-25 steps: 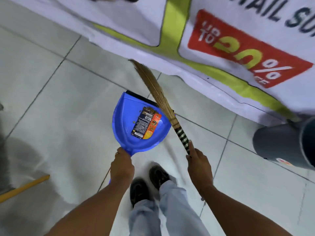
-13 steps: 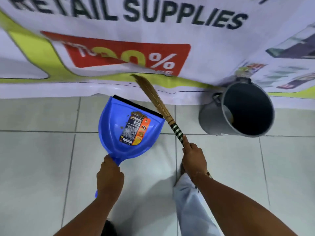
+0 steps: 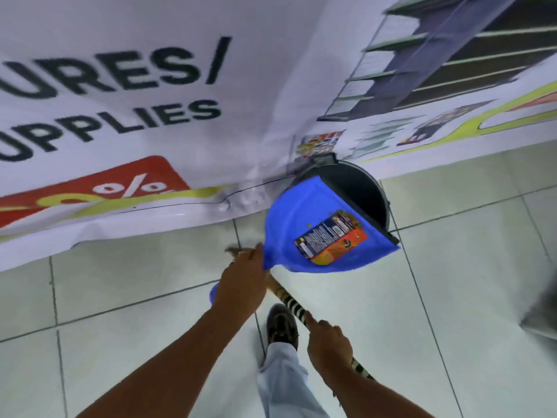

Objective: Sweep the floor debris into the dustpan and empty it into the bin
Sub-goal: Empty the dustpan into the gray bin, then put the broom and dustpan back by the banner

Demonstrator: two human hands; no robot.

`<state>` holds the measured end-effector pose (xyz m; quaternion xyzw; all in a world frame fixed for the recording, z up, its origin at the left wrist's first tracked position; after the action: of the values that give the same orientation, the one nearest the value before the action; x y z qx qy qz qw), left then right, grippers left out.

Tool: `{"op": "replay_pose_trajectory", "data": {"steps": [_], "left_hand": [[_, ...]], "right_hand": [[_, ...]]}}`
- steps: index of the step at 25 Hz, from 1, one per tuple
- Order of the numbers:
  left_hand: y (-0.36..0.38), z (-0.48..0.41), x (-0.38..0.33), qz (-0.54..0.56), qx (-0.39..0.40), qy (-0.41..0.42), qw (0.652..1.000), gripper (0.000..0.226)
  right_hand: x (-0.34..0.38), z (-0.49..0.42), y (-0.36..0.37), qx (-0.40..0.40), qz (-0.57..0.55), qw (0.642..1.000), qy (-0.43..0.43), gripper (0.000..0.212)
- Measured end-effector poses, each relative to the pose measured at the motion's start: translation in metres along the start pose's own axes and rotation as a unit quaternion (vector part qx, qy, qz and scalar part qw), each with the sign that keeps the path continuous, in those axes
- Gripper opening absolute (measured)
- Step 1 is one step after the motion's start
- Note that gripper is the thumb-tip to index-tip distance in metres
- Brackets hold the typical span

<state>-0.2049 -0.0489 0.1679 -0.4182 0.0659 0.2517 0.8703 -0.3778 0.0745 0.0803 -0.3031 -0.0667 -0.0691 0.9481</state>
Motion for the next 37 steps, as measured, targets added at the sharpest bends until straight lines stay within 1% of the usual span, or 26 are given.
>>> {"op": "replay_pose_trajectory", "data": {"steps": [2,4,5,6,8,9,10,11,12,13,14,15,16,17,18,19,21,24,25,27,30,31,33,35,36,37], "left_hand": [[0.005,-0.023,-0.042,-0.008,0.066,0.008,0.998,0.035],[0.012,-0.044,-0.062,0.022,0.127,-0.057,0.990,0.038],[0.017,-0.051,-0.065,0.071,0.155,-0.112,0.979,0.041],[0.024,-0.055,-0.068,0.140,0.189,-0.166,0.958,0.042],[0.035,-0.053,-0.074,0.269,0.246,-0.243,0.899,0.042],[0.039,-0.050,-0.077,0.305,0.268,-0.263,0.875,0.041],[0.041,-0.046,-0.079,0.324,0.284,-0.275,0.859,0.042],[0.043,-0.044,-0.078,0.332,0.291,-0.278,0.853,0.043],[0.042,-0.042,-0.076,0.326,0.288,-0.273,0.858,0.042],[0.041,-0.041,-0.072,0.306,0.273,-0.254,0.876,0.039],[0.037,-0.042,-0.065,0.267,0.245,-0.209,0.908,0.034],[0.032,-0.043,-0.058,0.211,0.205,-0.145,0.945,0.027],[0.027,-0.041,-0.052,0.158,0.163,-0.078,0.971,0.020],[0.022,-0.036,-0.042,0.126,0.123,-0.027,0.984,0.022],[0.015,-0.030,-0.026,0.118,0.088,-0.003,0.989,0.030],[0.008,-0.023,-0.007,0.127,0.052,0.003,0.991,0.038],[-0.006,-0.006,0.044,0.132,-0.026,-0.024,0.991,0.040],[-0.017,0.030,0.145,0.089,-0.104,-0.103,0.985,0.039],[-0.016,0.043,0.184,0.068,-0.106,-0.136,0.983,0.042],[-0.014,0.069,0.255,0.079,-0.093,-0.199,0.972,0.042],[-0.015,0.097,0.337,0.164,-0.082,-0.304,0.935,0.021],[-0.015,0.101,0.358,0.191,-0.086,-0.333,0.919,0.019],[-0.011,0.101,0.384,0.227,-0.091,-0.379,0.892,0.024],[0.003,0.089,0.405,0.237,-0.083,-0.407,0.878,0.026],[0.013,0.078,0.412,0.237,-0.082,-0.410,0.877,0.024],[0.025,0.065,0.418,0.236,-0.072,-0.418,0.874,0.021]], "right_hand": [[-0.008,-0.005,-0.005,0.016,-0.005,1.000,-0.022,0.054],[-0.014,-0.008,-0.012,0.012,-0.004,0.999,-0.038,0.054],[-0.017,-0.008,-0.014,0.006,-0.005,0.999,-0.045,0.054],[-0.021,-0.007,-0.017,0.000,-0.007,0.999,-0.050,0.054],[-0.028,-0.006,-0.019,-0.013,-0.015,0.999,-0.050,0.053],[-0.032,-0.006,-0.021,-0.016,-0.019,0.998,-0.050,0.053],[-0.036,-0.004,-0.021,-0.014,-0.025,0.998,-0.049,0.052],[-0.038,-0.003,-0.022,-0.009,-0.032,0.998,-0.049,0.052],[-0.038,-0.002,-0.022,-0.002,-0.039,0.998,-0.051,0.052],[-0.036,0.000,-0.021,0.007,-0.045,0.998,-0.054,0.051],[-0.032,0.002,-0.021,0.018,-0.048,0.997,-0.056,0.050],[-0.028,0.003,-0.021,0.028,-0.055,0.997,-0.054,0.050],[-0.025,0.004,-0.021,0.036,-0.065,0.996,-0.049,0.050],[-0.020,0.005,-0.021,0.042,-0.068,0.996,-0.050,0.048],[-0.013,0.006,-0.021,0.050,-0.061,0.995,-0.054,0.044],[-0.005,0.008,-0.021,0.052,-0.049,0.996,-0.061,0.039],[0.012,0.011,-0.025,0.040,-0.022,0.996,-0.072,0.037],[0.057,0.003,-0.035,-0.011,0.014,0.995,-0.101,0.046],[0.080,-0.004,-0.042,-0.028,0.038,0.992,-0.119,0.048],[0.130,-0.023,-0.063,-0.063,0.103,0.981,-0.154,0.052],[0.210,-0.054,-0.103,-0.107,0.232,0.939,-0.230,0.051],[0.238,-0.068,-0.112,-0.118,0.270,0.921,-0.256,0.050],[0.289,-0.098,-0.121,-0.132,0.320,0.886,-0.309,0.051],[0.344,-0.138,-0.109,-0.134,0.368,0.849,-0.356,0.049],[0.367,-0.158,-0.098,-0.129,0.379,0.836,-0.376,0.045],[0.388,-0.178,-0.082,-0.124,0.373,0.830,-0.396,0.040]]}}
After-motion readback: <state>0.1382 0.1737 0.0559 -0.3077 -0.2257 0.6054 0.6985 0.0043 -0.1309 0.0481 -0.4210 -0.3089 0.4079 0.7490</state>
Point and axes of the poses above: each hand's wrist, its own z-axis away from the middle knuckle, its own y-axis out of the palm, x = y × z, the point moved 6 cm from there along -z, towards the middle knuckle, and after that the axes turned 11 degrees about -y, right-handed, at the moved point
